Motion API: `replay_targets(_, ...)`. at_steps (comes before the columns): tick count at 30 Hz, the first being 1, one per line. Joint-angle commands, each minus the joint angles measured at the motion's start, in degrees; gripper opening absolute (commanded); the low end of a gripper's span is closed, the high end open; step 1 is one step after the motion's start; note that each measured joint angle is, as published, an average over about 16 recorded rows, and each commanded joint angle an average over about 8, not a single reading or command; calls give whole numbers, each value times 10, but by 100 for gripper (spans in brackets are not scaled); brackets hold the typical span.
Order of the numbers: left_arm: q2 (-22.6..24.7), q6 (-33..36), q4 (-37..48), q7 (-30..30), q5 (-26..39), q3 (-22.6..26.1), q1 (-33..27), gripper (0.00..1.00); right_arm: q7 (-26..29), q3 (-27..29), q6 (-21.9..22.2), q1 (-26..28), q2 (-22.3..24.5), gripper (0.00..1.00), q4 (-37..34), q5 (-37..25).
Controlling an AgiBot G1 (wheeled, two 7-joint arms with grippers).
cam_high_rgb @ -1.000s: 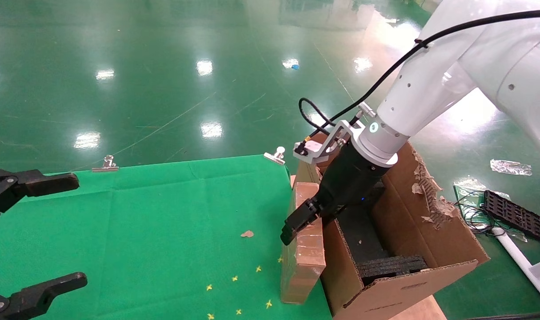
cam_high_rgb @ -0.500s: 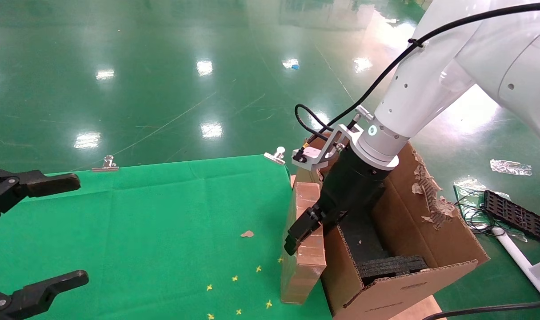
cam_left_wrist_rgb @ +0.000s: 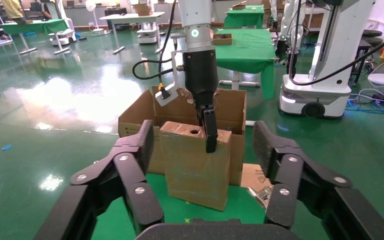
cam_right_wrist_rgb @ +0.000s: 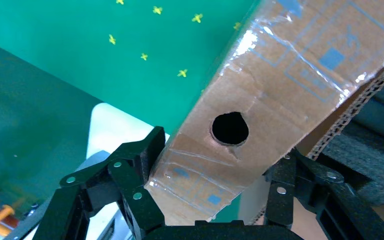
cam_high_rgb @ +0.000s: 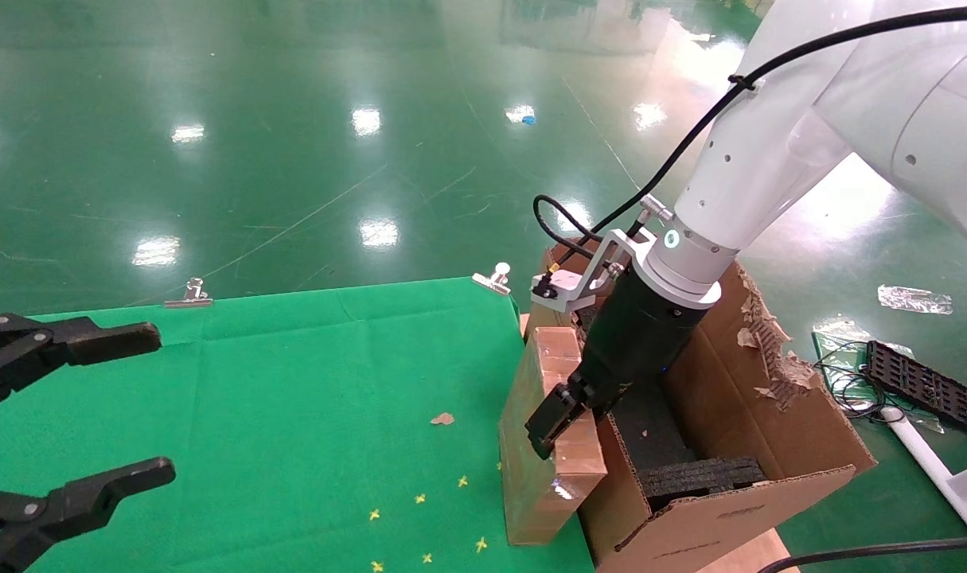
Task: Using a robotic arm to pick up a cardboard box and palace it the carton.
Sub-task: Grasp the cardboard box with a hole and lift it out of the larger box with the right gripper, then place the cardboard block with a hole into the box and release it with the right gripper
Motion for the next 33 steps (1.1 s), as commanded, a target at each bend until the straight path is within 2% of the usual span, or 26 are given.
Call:
replay_targets(1, 0, 0, 0, 0, 0, 0, 0, 0, -3, -7, 1, 2, -3, 0, -2, 2)
replay_targets(9, 0, 0, 0, 0, 0, 0, 0, 0, -80, -8, 14, 38, 0, 0, -9, 4)
replay_targets(20, 0, 0, 0, 0, 0, 0, 0, 0, -195, 20, 54, 142, 56, 0, -51, 6)
replay_targets(27, 0, 0, 0, 0, 0, 1, 0, 0, -214, 13, 81, 195, 99, 0, -85, -22)
replay_targets(33, 0, 0, 0, 0, 0, 1, 0, 0, -203, -6, 83, 199, 134, 0, -109, -48)
